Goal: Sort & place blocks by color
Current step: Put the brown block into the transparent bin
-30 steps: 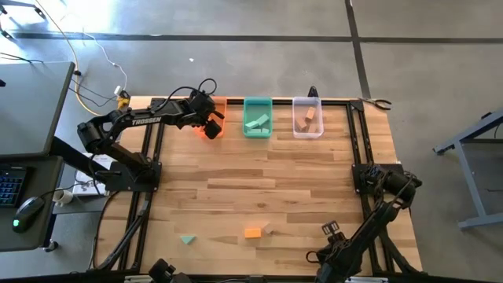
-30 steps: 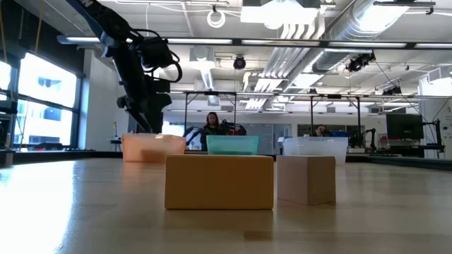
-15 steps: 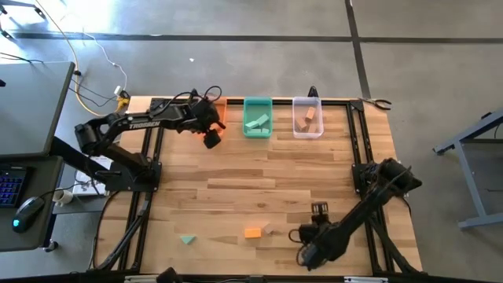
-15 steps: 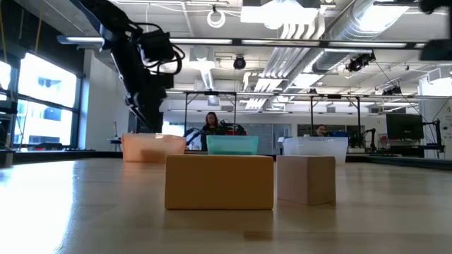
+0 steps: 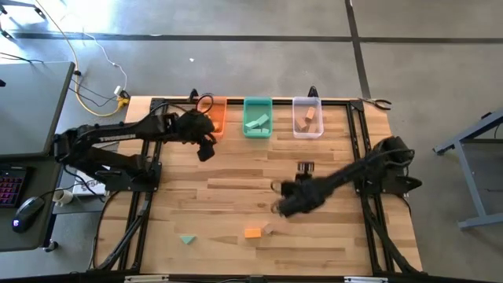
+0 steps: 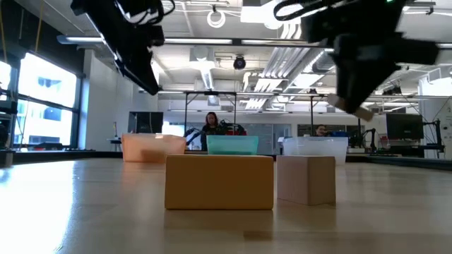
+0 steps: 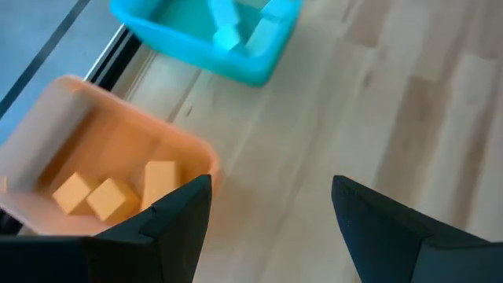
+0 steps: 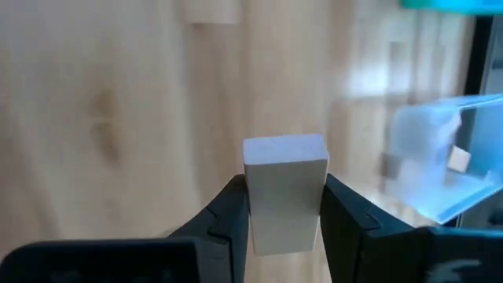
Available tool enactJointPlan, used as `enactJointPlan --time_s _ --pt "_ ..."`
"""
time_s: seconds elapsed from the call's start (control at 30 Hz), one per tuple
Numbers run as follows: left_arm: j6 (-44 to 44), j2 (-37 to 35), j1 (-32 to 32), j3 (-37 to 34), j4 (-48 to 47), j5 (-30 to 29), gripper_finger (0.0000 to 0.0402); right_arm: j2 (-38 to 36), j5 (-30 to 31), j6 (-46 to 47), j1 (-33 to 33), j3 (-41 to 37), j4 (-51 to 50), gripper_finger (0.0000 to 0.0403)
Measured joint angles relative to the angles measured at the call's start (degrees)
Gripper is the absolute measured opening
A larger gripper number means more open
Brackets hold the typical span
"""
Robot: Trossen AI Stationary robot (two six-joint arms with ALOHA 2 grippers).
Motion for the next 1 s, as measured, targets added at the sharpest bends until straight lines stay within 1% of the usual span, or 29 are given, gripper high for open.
enactJointPlan --time_s 0.17,0.37,0.53,0.77,0.9,1.0 --pt "-2.56 -2.41 -4.77 0.00 0.02 0.00 0.0251 -2.13 0.10 -5.84 -9.17 0.00 0.80 0.0093" --pt "-3.32 -2.51 -9.84 -0.02 0.08 0.00 0.0251 -5.53 0.26 -13.75 -20.13 0.02 5.42 0.0093" --pt "-5.74 -2.51 -13.45 -0.02 0.21 -0.07 0.0251 -8.37 -2.84 -19.11 -29.02 0.02 9.96 0.0093" --pt "-8.28 -1.82 -17.59 -0.03 1.42 -0.14 0.0251 -10.65 -5.98 -21.88 -38.85 0.04 13.73 0.0093" --pt "-9.65 -0.94 -19.72 -0.07 4.24 -0.12 0.0251 -10.69 -5.99 -22.33 -43.54 0.04 14.97 0.0093" --pt "-10.48 0.61 -21.43 -0.07 7.46 -0.10 0.0251 -9.85 -5.13 -20.13 -47.13 0.05 15.91 0.0093"
